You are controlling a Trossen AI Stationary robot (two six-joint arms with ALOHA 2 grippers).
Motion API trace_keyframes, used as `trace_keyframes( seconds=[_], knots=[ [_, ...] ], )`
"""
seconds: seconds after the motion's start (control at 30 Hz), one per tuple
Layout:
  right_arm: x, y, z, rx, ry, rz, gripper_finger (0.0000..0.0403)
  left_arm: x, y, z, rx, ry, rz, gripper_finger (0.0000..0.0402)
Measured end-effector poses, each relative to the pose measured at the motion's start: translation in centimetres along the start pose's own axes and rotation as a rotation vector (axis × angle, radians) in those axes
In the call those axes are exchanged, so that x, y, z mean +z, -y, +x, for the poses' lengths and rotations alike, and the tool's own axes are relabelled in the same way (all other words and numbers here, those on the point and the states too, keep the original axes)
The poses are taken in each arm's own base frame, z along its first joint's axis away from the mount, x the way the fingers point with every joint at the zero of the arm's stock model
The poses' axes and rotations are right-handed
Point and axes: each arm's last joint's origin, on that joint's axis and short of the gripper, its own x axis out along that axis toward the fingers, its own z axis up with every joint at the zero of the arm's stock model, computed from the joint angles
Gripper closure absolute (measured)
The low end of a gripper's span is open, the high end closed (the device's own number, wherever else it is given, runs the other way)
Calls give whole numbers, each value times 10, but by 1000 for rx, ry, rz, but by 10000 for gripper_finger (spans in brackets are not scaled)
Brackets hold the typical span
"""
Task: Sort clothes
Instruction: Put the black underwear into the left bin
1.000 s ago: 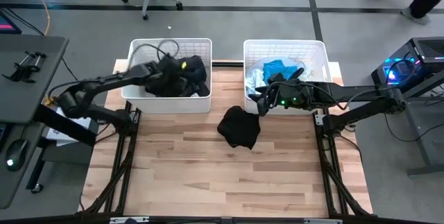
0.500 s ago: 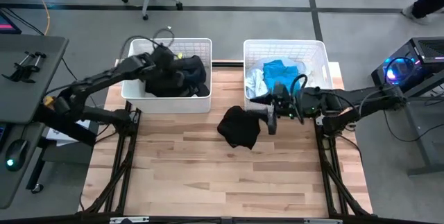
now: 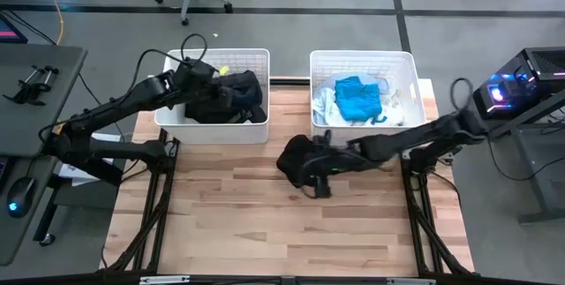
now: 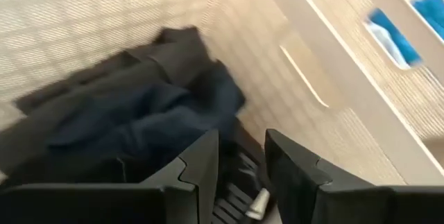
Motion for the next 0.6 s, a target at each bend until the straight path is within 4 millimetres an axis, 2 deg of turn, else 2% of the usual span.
trace_keyframes(
  seconds=[0.13,0.27,0.43,0.6],
  knots=[
    [-12,14,45,-50,-89,59,203,-7,13,-1,-52,-28,26,296],
    [-25,28,80,-76,-160,172,203,-13,21,-3,-83,-42,59,296],
    [-46,39,111,-59,-270,284,203,-17,27,-5,-82,-34,84,296],
    [-60,38,132,-17,-337,363,204,-18,29,-5,-73,-29,94,296]
  ],
)
